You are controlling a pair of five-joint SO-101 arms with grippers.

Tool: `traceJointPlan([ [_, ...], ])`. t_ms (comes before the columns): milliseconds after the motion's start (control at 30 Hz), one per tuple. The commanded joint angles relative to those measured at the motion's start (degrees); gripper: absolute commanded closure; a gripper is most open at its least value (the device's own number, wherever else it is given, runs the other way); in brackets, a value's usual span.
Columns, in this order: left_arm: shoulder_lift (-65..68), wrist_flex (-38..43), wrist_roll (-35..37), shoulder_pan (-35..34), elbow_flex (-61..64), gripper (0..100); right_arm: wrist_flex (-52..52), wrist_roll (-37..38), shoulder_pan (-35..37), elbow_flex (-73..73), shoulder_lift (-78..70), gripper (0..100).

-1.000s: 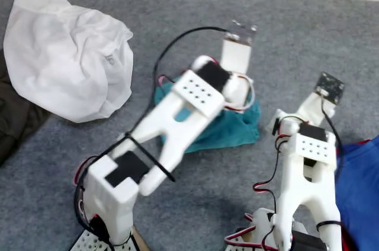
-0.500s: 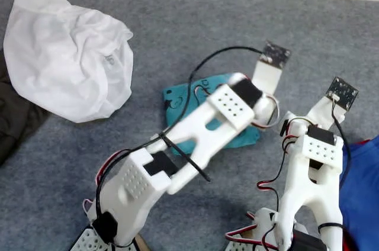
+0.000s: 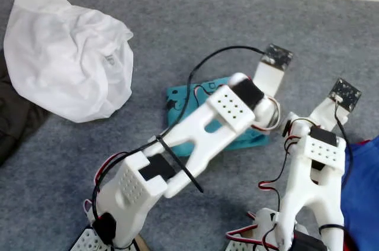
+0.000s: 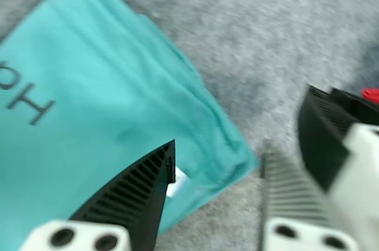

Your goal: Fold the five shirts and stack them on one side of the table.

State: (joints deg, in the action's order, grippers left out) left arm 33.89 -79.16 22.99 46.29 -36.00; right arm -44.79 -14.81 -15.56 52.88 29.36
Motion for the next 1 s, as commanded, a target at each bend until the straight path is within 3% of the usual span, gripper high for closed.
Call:
traceJointPlan([
  [0, -7.16, -0.88, 0.35, 0.66, -3.91, 57, 0.75, -0.09, 0.22, -0.4, 1.89, 90.8],
  [233, -19.65, -12.57, 0.26, -8.92, -10.86, 56, 0.75, -0.09, 0.4, -0.57, 1.89, 90.8],
  [300, -22.46, -16.7, 0.26, -13.76, -10.95, 56, 0.66, 0.79, 2.68, -0.75, 1.89, 90.2],
  [400, -23.87, -20.66, 0.44, -19.82, -6.99, 56, -4.0, 7.82, 9.45, -4.79, 1.19, 85.7],
  [667, -24.13, -20.84, 0.62, -28.7, 10.95, 56, -12.44, 9.41, 15.87, -19.3, 1.1, 83.0],
  [767, -24.4, -21.01, 0.62, -31.25, 14.9, 57, -12.09, 11.34, 17.98, -19.56, 0.84, 77.1],
  [967, -32.22, -20.13, 0.53, -39.34, 24.04, 73, -11.03, 14.15, 20.7, -24.84, -9.89, 72.8],
])
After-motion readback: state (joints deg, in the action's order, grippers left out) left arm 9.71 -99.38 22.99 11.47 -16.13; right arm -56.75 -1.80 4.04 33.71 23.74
